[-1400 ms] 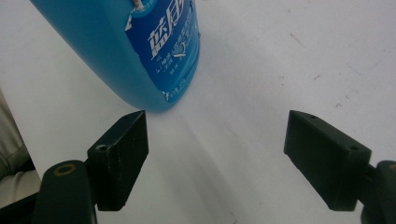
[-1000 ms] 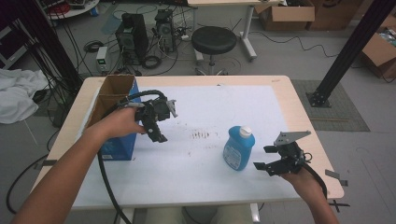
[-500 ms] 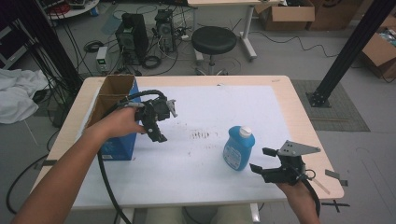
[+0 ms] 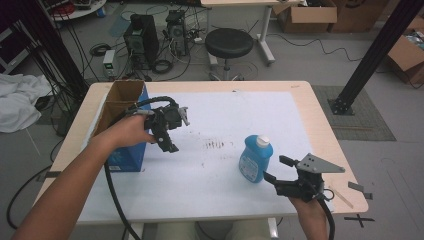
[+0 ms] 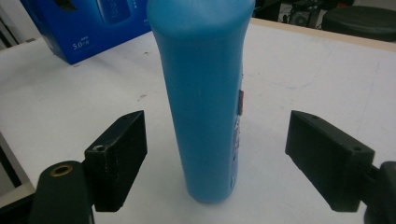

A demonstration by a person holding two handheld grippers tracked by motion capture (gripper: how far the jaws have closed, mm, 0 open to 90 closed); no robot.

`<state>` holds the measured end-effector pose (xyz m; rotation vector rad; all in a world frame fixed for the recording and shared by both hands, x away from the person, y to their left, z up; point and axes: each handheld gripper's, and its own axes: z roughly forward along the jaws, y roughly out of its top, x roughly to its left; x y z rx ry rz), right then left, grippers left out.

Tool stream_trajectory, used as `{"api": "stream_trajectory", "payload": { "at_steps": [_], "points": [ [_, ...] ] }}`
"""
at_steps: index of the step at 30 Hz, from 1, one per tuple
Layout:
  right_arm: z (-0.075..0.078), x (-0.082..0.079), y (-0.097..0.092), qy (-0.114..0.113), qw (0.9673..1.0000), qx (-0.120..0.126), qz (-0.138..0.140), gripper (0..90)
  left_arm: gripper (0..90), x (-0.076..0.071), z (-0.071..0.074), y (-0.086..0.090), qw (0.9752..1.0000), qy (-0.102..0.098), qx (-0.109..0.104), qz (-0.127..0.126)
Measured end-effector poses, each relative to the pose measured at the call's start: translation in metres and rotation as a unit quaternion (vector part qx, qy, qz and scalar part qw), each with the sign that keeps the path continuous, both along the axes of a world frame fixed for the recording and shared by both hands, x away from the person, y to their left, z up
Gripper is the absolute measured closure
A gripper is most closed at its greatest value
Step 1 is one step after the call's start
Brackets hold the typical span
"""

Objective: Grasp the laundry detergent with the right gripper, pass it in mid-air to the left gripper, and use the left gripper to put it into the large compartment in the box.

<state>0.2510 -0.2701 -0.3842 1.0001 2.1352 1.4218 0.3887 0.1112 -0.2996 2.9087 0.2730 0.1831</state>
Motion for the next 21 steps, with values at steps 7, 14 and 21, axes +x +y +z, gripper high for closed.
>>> {"api": "stream_trajectory", "payload": {
  "at_steps": [7, 14, 21],
  "points": [
    [0.000, 0.001, 0.006, -0.003, 0.9998, 0.004, -0.017, 20.3, 21.0, 0.000, -0.001, -0.001, 1.0000, 0.001, 0.001, -0.001],
    [-0.001, 0.003, 0.016, -0.006, 0.9995, 0.000, -0.032, 20.5, 21.0, 0.001, -0.001, -0.001, 1.0000, 0.002, 0.001, -0.001],
    [-0.004, 0.009, 0.025, -0.005, 0.9991, 0.008, -0.042, 20.4, 21.0, 0.000, 0.000, -0.001, 1.0000, 0.001, 0.000, 0.000]
  ]
}}
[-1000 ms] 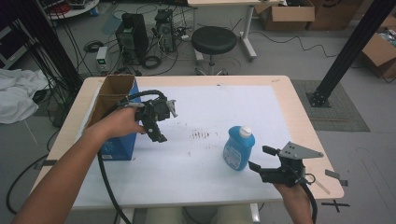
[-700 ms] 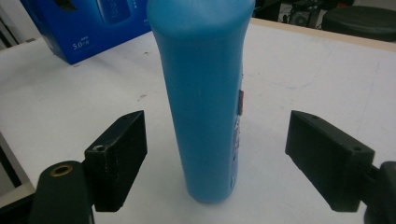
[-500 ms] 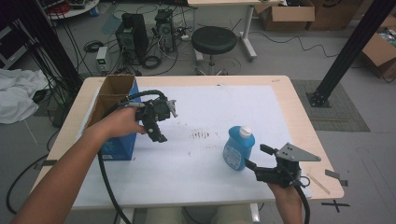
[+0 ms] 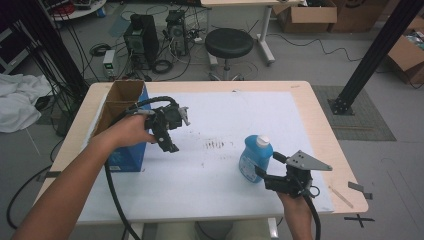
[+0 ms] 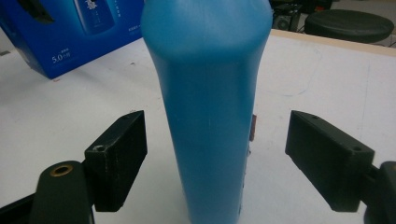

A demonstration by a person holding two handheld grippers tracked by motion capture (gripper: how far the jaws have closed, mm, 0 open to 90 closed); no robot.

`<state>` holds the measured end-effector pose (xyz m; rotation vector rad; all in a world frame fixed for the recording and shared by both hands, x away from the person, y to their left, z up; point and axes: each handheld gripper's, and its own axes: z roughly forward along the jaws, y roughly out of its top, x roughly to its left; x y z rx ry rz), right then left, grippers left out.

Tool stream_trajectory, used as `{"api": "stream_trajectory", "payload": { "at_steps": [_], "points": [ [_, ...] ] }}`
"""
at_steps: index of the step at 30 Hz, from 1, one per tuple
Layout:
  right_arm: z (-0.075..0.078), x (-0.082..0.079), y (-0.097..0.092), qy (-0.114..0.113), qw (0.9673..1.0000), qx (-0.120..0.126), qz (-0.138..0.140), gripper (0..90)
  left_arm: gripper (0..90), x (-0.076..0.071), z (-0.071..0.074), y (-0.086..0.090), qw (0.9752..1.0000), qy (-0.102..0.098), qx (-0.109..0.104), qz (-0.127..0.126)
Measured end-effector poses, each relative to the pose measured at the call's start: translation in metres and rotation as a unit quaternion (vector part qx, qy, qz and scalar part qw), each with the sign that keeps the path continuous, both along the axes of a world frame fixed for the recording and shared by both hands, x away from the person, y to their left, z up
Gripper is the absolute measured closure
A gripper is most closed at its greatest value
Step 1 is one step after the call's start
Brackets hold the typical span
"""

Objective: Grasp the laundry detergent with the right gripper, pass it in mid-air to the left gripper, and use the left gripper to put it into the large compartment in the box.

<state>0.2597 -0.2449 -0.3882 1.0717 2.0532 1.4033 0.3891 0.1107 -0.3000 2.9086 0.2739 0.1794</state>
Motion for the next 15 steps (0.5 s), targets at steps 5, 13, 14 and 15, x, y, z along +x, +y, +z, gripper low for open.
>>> {"api": "stream_trajectory", "payload": {
  "at_steps": [5, 13, 14, 15],
  "points": [
    [-0.003, 0.005, 0.006, 0.002, 1.0000, 0.001, -0.008, 20.3, 21.0, 0.000, 0.000, 0.001, 1.0000, 0.001, 0.001, 0.000],
    [-0.007, 0.010, 0.015, -0.001, 0.9999, -0.001, -0.017, 20.3, 21.0, 0.001, 0.000, 0.001, 1.0000, 0.002, 0.000, 0.001],
    [-0.007, 0.010, 0.015, -0.001, 0.9999, -0.001, -0.017, 20.3, 21.0, 0.001, 0.000, 0.001, 1.0000, 0.002, 0.000, 0.001],
    [-0.008, 0.011, 0.015, -0.002, 0.9998, -0.001, -0.017, 20.3, 21.0, 0.001, 0.000, 0.001, 1.0000, 0.001, 0.002, -0.002]
  ]
}}
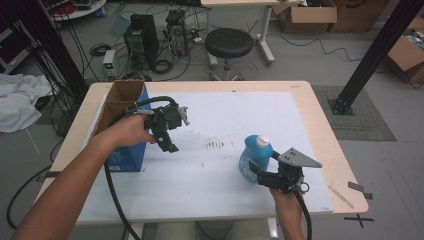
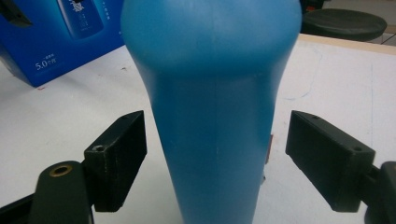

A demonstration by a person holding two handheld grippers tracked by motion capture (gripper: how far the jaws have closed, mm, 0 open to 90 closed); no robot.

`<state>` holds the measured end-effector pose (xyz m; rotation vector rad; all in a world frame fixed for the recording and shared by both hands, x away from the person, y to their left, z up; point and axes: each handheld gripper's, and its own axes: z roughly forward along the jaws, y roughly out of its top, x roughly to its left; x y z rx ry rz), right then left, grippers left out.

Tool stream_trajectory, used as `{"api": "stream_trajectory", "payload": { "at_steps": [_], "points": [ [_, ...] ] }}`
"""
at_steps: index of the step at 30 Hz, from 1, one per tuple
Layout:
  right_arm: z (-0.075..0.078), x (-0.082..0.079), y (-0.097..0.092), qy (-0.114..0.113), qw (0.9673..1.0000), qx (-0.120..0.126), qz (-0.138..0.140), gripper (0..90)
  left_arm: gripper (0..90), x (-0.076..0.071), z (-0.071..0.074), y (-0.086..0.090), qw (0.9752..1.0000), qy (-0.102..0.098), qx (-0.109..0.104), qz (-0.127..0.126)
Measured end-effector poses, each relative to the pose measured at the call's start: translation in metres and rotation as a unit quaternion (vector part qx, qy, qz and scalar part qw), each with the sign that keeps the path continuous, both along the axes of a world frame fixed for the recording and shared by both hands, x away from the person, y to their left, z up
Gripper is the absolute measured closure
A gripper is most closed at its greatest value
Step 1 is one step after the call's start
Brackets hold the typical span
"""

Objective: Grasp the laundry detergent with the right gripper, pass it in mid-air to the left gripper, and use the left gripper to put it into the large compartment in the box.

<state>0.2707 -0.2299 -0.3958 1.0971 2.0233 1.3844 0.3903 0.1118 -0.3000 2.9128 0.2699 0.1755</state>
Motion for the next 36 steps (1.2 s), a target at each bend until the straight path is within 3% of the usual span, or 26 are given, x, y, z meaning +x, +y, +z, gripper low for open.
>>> {"api": "stream_trajectory", "payload": {
  "at_steps": [21, 36],
  "points": [
    [-0.005, 0.010, 0.015, -0.015, 0.9995, -0.009, -0.027, 20.6, 21.0, 0.000, -0.001, 0.000, 1.0000, 0.002, -0.002, 0.002],
    [-0.009, 0.011, 0.016, -0.019, 0.9994, -0.001, -0.028, 25.1, 21.0, 0.000, -0.001, -0.001, 1.0000, 0.003, 0.000, 0.002]
  ]
}}
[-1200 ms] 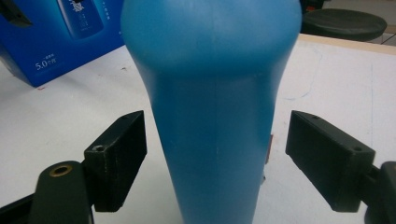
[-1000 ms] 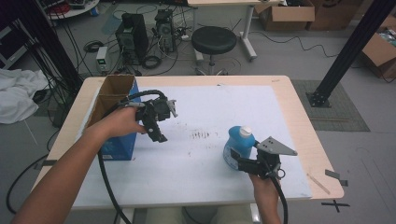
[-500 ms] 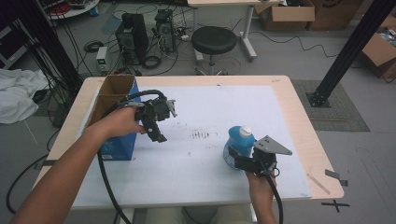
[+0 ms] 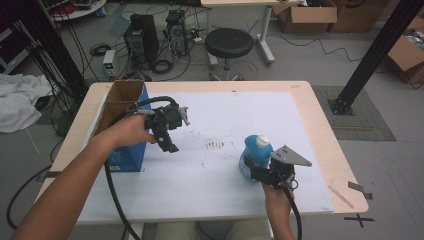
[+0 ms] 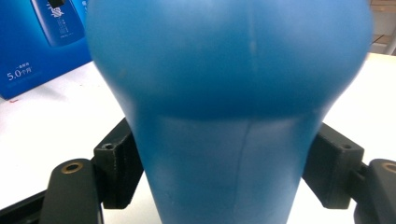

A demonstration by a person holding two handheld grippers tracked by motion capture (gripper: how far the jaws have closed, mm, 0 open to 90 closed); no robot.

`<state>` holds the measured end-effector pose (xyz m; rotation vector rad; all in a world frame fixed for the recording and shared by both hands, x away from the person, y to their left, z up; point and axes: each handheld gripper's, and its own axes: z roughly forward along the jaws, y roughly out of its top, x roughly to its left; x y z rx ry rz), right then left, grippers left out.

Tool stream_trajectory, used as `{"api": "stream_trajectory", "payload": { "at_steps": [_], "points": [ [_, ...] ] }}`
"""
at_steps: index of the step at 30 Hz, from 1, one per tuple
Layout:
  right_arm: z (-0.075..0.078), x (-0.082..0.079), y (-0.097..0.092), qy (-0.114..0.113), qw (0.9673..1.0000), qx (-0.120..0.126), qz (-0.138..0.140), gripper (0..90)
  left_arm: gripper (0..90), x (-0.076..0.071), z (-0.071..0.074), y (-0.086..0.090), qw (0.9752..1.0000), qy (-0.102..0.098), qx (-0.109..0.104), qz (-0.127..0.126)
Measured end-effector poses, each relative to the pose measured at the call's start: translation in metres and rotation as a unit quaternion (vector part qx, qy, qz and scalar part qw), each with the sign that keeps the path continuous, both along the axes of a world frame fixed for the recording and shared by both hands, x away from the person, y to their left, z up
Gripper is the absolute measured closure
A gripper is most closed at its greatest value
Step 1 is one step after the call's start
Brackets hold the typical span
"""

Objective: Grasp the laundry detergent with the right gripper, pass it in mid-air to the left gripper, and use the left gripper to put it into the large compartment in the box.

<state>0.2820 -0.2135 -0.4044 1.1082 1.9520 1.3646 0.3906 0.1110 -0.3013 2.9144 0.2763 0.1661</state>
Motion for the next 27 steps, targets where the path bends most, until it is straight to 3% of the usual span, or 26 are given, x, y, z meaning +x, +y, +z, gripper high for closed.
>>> {"api": "stream_trajectory", "payload": {
  "at_steps": [27],
  "points": [
    [0.0016, -0.0012, -0.0005, -0.009, 1.0000, 0.004, 0.001, 33.6, 21.0, 0.0001, 0.0006, 0.0008, 1.0000, -0.001, 0.001, -0.002]
  ]
}}
